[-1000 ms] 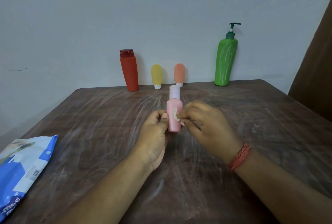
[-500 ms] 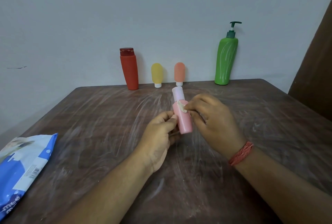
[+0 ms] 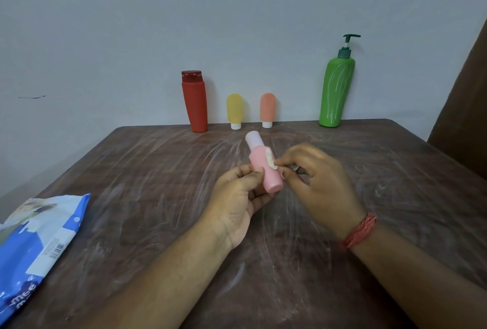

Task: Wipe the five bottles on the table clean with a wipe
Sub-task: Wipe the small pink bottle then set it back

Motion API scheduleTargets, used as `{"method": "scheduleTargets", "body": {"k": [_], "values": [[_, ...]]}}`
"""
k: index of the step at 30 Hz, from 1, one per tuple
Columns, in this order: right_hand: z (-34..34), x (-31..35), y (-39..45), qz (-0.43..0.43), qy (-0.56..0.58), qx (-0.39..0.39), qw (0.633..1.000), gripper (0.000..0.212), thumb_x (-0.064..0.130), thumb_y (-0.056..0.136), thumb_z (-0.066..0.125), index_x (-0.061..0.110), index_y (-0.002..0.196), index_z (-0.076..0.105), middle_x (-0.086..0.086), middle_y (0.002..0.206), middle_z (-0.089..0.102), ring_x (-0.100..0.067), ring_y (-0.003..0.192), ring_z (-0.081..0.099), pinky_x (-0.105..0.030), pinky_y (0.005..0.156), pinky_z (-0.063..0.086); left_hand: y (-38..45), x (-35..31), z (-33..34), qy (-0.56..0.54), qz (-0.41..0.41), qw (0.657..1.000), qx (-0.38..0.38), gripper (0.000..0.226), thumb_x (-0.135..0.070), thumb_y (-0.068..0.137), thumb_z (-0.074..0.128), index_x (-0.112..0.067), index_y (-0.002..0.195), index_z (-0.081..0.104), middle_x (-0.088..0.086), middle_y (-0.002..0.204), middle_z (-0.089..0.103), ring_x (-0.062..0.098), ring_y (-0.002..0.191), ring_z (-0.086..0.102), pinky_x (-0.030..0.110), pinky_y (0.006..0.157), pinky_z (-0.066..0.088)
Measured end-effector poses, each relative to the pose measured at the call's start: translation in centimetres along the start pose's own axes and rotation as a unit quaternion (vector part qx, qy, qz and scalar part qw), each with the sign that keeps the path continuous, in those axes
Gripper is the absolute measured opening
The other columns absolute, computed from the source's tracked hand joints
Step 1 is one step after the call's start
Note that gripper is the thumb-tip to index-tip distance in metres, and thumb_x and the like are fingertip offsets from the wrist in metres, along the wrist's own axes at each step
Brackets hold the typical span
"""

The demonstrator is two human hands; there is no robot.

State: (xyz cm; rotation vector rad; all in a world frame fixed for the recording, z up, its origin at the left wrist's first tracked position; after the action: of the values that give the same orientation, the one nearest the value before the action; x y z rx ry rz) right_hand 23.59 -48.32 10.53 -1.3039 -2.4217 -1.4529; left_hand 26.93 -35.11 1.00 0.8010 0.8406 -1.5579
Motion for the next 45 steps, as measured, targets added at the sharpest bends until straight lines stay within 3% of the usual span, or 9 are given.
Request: {"method": "scheduleTargets", "body": {"k": [6,14,17,21,26,30,34,38,45], "values": [[2.4,2.9,-0.6,-0.109,-0.063,0.06,0.99,0.011,0.005,0.088,0.07,0.01,0.097,0.072,0.002,0.094,0.062,-0.013,0.089,0.058,-0.018,0.08,0.044,0.3,-0.8,-2.1,-0.045,0.012,0.995,-0.085,0.011,-0.003,0.098,0.06,-0.001,0.108,0.064,0.018,0.088,0.077,0.02,0.07,0.075,0.03,0.06,0.06],[2.9,4.8,-1.0,-0.172,-0.15,0.045,0.972,0.005,0.005,0.088,0.068,0.009,0.086,0.066,-0.002,0.092,0.059,-0.021,0.084,0.054,-0.035,0.066,0.049,0.3,-0.2,-1.7,-0.091,-0.001,0.993,-0.075,0.02,-0.008,0.099,0.061,0.002,0.116,0.062,0.017,0.088,0.077,0.019,0.069,0.074,0.031,0.061,0.06],[2.0,3.0,-0.2,-0.117,-0.142,0.026,0.983,0.012,0.001,0.084,0.071,0.009,0.082,0.061,-0.002,0.089,0.057,-0.022,0.083,0.054,-0.04,0.068,0.05,0.6,-2.0,-1.6,-0.09,0.049,0.993,-0.057,0.012,-0.004,0.098,0.06,-0.004,0.11,0.058,0.019,0.095,0.076,0.024,0.077,0.075,0.035,0.065,0.061],[-0.7,-1.1,0.0,0.021,0.027,-0.065,0.997,0.013,0.0,0.083,0.072,0.012,0.083,0.066,0.006,0.089,0.061,-0.011,0.084,0.061,-0.028,0.074,0.051,0.3,-1.4,-0.4,0.005,0.036,0.999,0.013,0.026,-0.004,0.098,0.058,-0.007,0.125,0.058,0.02,0.123,0.066,0.026,0.095,0.072,0.043,0.077,0.062],[-1.0,-5.0,-0.2,0.165,0.232,-0.1,0.953,0.025,-0.001,0.086,0.071,0.023,0.085,0.069,0.007,0.088,0.07,-0.007,0.082,0.066,-0.022,0.076,0.053,-0.2,0.9,1.5,0.076,-0.012,0.993,0.088,0.026,-0.003,0.099,0.059,-0.01,0.124,0.063,0.011,0.119,0.066,0.019,0.096,0.073,0.041,0.08,0.061],[0.3,-5.4,-0.2,0.188,0.328,-0.074,0.923,0.02,-0.004,0.086,0.07,0.016,0.089,0.068,-0.005,0.094,0.072,-0.01,0.088,0.067,-0.024,0.082,0.055,-0.1,0.5,1.3,0.087,0.019,0.993,0.072,0.022,0.0,0.099,0.057,-0.01,0.117,0.066,0.008,0.105,0.066,0.014,0.087,0.073,0.036,0.073,0.061],[2.7,-5.9,-1.1,0.231,0.367,-0.015,0.901,0.025,0.0,0.086,0.072,0.024,0.081,0.069,-0.003,0.095,0.075,-0.017,0.09,0.069,-0.033,0.085,0.058,0.3,-1.1,0.0,0.14,0.07,0.987,0.037,0.027,-0.005,0.1,0.059,-0.023,0.118,0.068,0.005,0.117,0.07,0.018,0.106,0.071,0.037,0.082,0.061],[0.4,-7.0,-0.6,0.23,0.375,-0.105,0.892,0.02,-0.001,0.085,0.071,0.019,0.085,0.069,0.002,0.088,0.075,-0.009,0.085,0.069,-0.023,0.079,0.056,0.0,-1.6,0.8,0.353,0.125,0.924,0.073,0.031,-0.019,0.101,0.06,-0.039,0.125,0.062,-0.019,0.113,0.067,0.004,0.108,0.062,0.037,0.094,0.055],[-1.1,-3.4,-0.2,0.092,0.105,-0.09,0.986,0.019,0.002,0.085,0.073,0.02,0.09,0.073,0.013,0.096,0.065,-0.01,0.092,0.066,-0.027,0.08,0.056,-0.7,-2.0,1.8,0.458,0.181,0.868,0.062,0.031,-0.025,0.103,0.056,-0.038,0.131,0.051,-0.023,0.114,0.06,-0.013,0.102,0.055,0.008,0.077,0.046]]}}
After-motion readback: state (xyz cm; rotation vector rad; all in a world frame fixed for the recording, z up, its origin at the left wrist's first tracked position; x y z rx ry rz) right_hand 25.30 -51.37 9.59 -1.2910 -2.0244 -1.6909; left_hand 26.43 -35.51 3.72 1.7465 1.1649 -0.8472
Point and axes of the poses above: each hand's wrist, its own y-axis towards the middle knuckle, its own z-axis out of the palm, x = y × z, the point moved 10 cm from there along y, towards the middle knuckle
